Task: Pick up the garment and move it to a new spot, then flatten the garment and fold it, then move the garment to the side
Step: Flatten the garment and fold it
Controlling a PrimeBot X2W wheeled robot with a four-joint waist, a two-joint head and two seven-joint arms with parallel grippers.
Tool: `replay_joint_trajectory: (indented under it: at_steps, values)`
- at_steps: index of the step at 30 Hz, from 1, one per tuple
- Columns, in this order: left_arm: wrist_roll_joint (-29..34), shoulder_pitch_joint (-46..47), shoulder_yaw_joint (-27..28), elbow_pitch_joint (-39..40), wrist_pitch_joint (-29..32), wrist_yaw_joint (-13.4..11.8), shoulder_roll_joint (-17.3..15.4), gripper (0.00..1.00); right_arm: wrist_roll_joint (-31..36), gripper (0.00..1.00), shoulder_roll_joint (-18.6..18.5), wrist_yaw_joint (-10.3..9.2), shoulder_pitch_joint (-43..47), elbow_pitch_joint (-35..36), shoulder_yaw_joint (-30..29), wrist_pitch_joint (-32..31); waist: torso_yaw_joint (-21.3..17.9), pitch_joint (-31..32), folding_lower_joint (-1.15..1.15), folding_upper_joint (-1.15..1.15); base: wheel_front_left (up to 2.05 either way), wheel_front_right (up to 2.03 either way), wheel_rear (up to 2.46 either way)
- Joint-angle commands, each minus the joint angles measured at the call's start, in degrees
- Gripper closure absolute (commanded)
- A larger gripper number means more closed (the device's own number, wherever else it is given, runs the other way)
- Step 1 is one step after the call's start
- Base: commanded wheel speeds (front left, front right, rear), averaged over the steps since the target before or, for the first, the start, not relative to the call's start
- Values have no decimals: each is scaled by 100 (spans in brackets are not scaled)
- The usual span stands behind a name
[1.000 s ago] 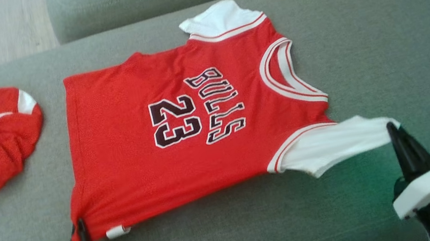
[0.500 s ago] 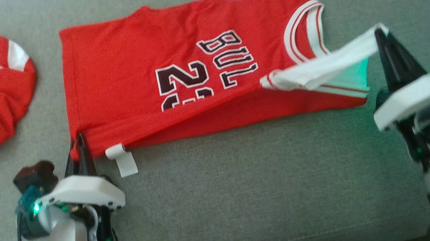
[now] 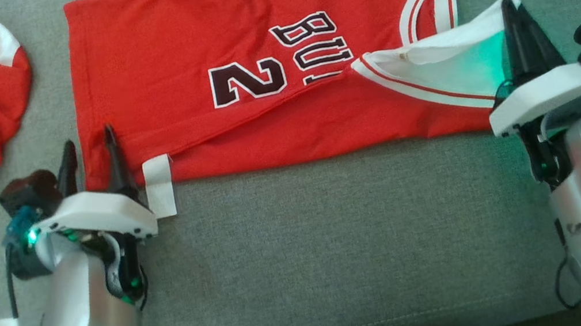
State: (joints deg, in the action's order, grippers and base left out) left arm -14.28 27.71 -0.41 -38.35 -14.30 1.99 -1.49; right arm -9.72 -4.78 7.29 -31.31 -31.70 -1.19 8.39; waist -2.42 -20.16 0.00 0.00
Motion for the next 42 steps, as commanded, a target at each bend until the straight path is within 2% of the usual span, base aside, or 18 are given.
replay_joint_trajectory:
  at_steps: [1, 7, 11, 17, 25, 26, 27, 28, 29, 34, 42]
  values:
    - [25, 112, 192, 258, -70, -34, -139, 0, 33, 0, 76, 20, -180, 117, 88, 182, -3, -14, 0, 0, 0, 0, 0]
    - [-91, -327, 300, 920, -70, -185, -139, 0, 7, 0, 148, 20, -30, 61, 95, 576, -13, 25, 0, 0, 0, 0, 0]
    - [-220, -743, 144, 1128, -70, -243, -139, 0, -62, 0, 172, 20, 407, 75, 184, 625, -12, 91, 0, 0, 0, 0, 0]
    - [-405, -1098, -159, 1217, -70, -339, -139, 0, 2, 0, 186, 20, 900, -138, 207, 591, 14, 158, 0, 0, 0, 0, 0]
    - [-413, -1158, -357, 1210, -70, -401, -139, 0, 118, 0, 189, 20, 937, -490, 281, 331, 84, 238, 0, 0, 0, 0, 0]
    - [-407, -1163, -370, 1200, -70, -408, -139, 0, 104, 4, 189, 20, 921, -557, 335, 257, 95, 250, 0, 0, 0, 0, 0]
    - [-402, -1168, -380, 1192, -70, -416, -139, 0, 92, 25, 189, 20, 904, -615, 386, 194, 104, 263, 0, 0, 0, 0, 0]
    - [-395, -1173, -382, 1184, -70, -415, -139, 0, 91, 82, 190, 20, 889, -664, 452, 134, 115, 271, 0, 0, 0, 0, 0]
    - [-385, -1179, -392, 1152, -70, -406, -139, 0, 47, 100, 190, 20, 879, -703, 516, 89, 131, 283, 0, 0, 0, 0, 0]
    - [-332, -1228, -403, 976, -70, -348, -139, 0, -108, 100, 190, 20, 803, -744, 510, 121, 162, 357, 0, 0, 0, 0, 0]
    - [-290, -1288, -433, 467, -70, -193, -139, 0, 107, 100, 190, 20, 684, -662, 185, 143, 110, 442, 0, 0, 0, 0, 0]
